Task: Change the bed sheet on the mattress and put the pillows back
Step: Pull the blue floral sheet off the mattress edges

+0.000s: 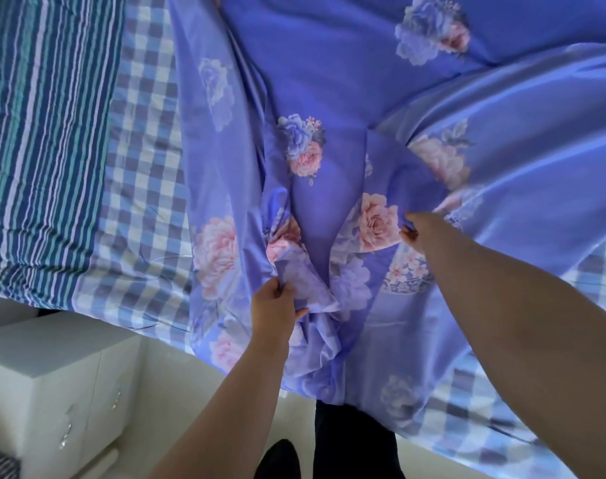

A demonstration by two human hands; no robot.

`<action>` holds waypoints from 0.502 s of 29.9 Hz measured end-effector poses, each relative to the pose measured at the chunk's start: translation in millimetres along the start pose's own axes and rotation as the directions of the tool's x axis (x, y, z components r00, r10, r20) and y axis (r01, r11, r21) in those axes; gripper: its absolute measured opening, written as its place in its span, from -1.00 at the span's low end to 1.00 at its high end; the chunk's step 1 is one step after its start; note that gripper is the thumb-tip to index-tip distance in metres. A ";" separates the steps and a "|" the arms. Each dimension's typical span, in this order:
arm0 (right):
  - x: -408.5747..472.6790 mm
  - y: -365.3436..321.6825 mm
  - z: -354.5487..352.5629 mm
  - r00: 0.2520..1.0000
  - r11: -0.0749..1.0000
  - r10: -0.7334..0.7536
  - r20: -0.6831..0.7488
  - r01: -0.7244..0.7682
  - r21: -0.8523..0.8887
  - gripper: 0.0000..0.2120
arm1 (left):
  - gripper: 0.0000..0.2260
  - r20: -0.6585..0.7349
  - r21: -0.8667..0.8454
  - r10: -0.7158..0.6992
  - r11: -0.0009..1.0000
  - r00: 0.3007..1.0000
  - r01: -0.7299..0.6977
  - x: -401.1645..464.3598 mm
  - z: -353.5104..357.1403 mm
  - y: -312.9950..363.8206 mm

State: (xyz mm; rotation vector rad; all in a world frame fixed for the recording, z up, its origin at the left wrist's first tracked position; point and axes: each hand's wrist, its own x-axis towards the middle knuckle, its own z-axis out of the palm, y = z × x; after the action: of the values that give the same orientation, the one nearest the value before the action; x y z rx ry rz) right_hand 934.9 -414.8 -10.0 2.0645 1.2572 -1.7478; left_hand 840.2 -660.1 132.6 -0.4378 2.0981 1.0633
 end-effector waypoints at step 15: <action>-242.5 46.3 62.2 0.621 0.535 -0.702 0.347 0.783 -0.318 -0.77 | -0.85 0.176 -0.199 0.264 0.953 0.948 -0.229 -54.8 -20.3 22.6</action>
State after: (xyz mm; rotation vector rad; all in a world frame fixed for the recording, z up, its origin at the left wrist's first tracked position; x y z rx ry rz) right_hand 928.6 -599.7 164.9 1.0984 2.4449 -1.5864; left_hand 854.8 -664.1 193.5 -0.1422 1.9203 1.3860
